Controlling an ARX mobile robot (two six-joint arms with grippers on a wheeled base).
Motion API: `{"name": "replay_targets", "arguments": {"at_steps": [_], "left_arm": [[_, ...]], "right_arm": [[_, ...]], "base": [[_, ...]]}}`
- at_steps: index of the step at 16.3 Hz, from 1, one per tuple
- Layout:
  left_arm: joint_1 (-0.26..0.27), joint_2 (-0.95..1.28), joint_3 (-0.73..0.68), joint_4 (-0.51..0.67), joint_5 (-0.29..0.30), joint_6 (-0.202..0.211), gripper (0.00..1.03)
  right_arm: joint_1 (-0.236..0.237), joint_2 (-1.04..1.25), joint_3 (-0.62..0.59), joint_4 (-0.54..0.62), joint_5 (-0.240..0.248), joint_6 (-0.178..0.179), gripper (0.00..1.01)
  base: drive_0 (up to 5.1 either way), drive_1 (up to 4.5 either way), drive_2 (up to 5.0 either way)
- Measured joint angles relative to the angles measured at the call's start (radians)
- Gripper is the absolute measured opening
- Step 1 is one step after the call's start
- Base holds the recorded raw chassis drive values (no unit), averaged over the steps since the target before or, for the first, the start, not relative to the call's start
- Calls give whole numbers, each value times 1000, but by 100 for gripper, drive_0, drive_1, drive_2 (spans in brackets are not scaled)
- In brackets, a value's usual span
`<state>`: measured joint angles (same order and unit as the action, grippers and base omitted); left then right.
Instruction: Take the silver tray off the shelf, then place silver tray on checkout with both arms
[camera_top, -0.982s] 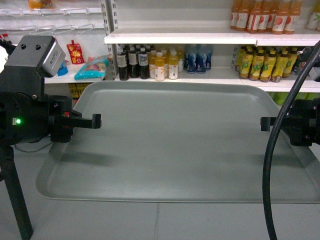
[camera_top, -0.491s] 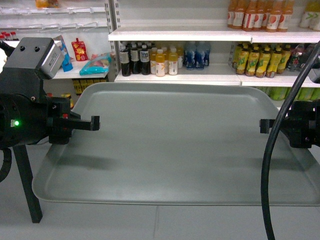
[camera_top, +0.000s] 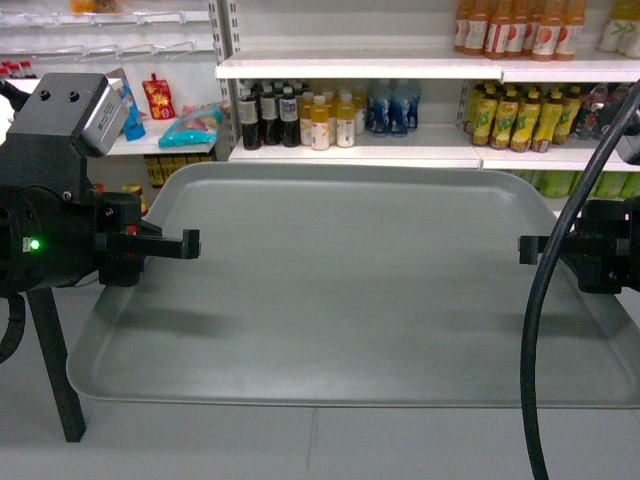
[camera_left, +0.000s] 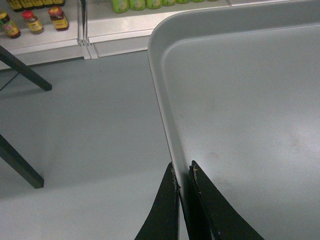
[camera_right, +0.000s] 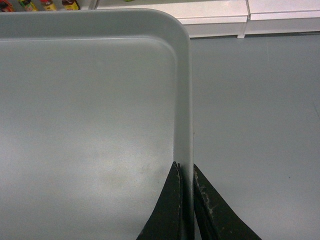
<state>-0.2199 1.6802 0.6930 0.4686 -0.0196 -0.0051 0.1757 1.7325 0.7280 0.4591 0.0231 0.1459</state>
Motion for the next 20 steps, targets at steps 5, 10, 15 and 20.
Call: {"name": "replay_targets", "arguments": {"at_steps": [5,10,15,20], "left_arm": [[0,0,0,2,0,5,4],[-5,0,1,3,-2,5,4],[-4,0,2,3,-1,5,4],[-3,0,2,0,-1,5,4]], "right_arm": [[0,0,0,2,0,0,3],[-6,0,0,0,-2,0,3],[-6,0,0,2,-2,0,3],[-6,0,0,0,-2,0,3]], "base": [[0,0,0],[0,0,0],[0,0,0],[0,0,0]]}}
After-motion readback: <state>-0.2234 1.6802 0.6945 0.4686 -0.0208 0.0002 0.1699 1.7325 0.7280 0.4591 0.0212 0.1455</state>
